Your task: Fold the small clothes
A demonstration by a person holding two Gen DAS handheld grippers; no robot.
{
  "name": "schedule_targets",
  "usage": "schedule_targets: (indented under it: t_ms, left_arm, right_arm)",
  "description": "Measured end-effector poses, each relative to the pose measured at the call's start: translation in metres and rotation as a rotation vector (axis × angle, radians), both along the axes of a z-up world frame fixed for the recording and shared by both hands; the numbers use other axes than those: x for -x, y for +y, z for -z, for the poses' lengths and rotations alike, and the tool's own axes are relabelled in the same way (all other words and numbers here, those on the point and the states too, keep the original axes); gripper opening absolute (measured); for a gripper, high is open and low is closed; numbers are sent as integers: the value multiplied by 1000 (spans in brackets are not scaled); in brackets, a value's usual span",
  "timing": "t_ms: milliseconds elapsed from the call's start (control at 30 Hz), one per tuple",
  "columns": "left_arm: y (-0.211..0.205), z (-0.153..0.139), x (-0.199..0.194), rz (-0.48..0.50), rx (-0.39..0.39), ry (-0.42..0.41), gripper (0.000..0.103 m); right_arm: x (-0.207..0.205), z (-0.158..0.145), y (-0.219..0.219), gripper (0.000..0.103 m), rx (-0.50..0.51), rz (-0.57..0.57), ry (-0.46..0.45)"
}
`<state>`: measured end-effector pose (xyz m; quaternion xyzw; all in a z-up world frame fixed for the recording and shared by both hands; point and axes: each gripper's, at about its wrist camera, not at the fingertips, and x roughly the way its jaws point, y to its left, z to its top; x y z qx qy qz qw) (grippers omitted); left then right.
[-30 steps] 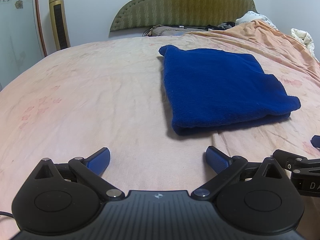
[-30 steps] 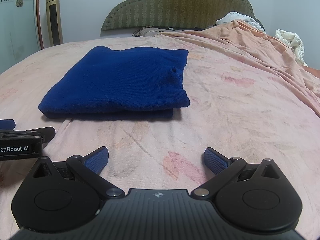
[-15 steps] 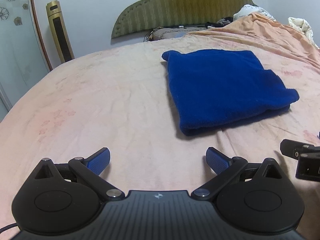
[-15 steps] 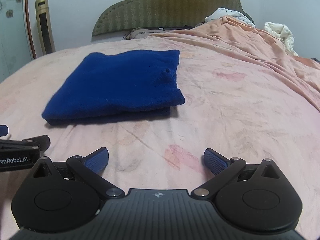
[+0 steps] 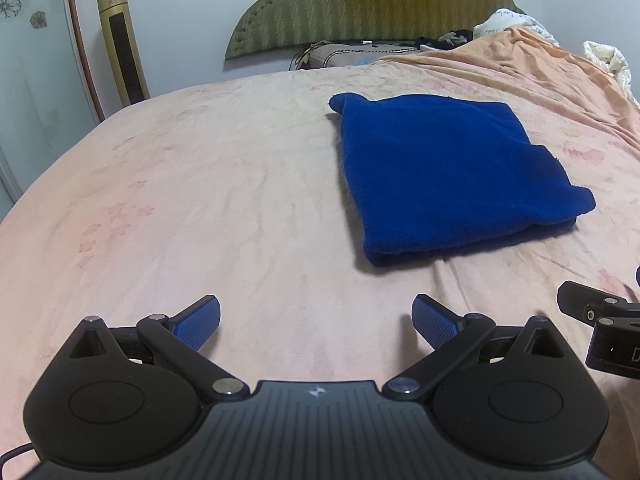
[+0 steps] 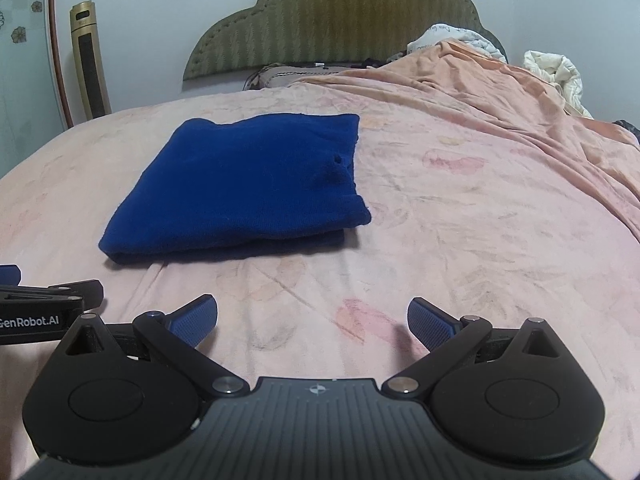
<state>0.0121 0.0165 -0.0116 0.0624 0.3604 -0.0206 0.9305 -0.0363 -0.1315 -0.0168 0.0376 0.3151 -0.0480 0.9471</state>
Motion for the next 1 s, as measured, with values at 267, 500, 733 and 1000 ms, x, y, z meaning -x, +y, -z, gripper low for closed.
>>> schedule_targets:
  t_ms: [267, 500, 733, 1000]
  left_arm:
    - [2, 1, -2, -8, 11, 15, 103]
    - [-1, 5, -2, -11, -7, 30, 103]
    - [-4, 5, -2, -9, -18, 30, 103]
    - [-8, 4, 1, -8, -41, 10, 103]
  right_arm:
    - [-1, 1, 5, 103, 4, -10, 6]
    - [0, 2, 4, 103, 0, -8, 6]
    - [-1, 3, 1, 103, -6, -1, 3]
    - [0, 4, 0, 103, -8, -4, 0]
